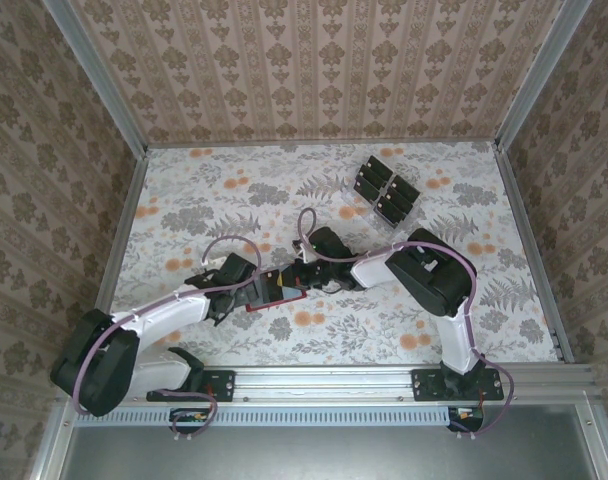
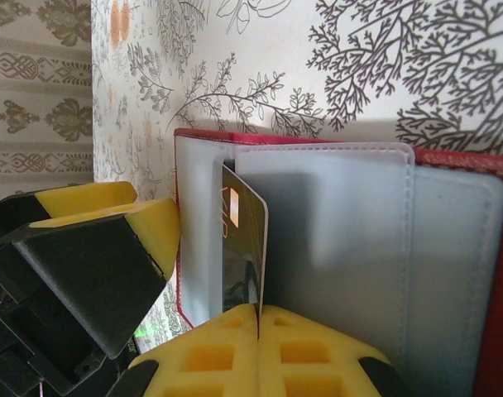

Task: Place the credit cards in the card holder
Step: Insert the credit card into the card slot.

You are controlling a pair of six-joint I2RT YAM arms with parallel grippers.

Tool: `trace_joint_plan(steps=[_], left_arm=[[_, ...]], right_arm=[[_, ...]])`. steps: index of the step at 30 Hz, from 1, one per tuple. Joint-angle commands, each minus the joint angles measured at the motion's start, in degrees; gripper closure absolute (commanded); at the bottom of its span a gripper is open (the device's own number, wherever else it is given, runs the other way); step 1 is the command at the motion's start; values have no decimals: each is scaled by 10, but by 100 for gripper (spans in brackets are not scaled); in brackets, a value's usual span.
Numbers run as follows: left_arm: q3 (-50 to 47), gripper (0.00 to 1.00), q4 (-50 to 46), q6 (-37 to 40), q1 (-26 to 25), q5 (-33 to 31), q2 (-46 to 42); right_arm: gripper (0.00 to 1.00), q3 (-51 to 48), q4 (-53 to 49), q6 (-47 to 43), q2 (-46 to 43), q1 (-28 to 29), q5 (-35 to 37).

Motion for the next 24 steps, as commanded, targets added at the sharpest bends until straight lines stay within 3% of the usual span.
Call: trace_joint_plan(steps=[1,20,24], left_arm=[[11,0,7,15,4,2,11],[8,0,30,15,4,15,15],[10,0,30,14,4,17,8]], right_arm=[[100,16,-65,-22,23,1,-9],[100,51,-97,-18,30,23,-2],[82,43,-112,-24,6,22,8]])
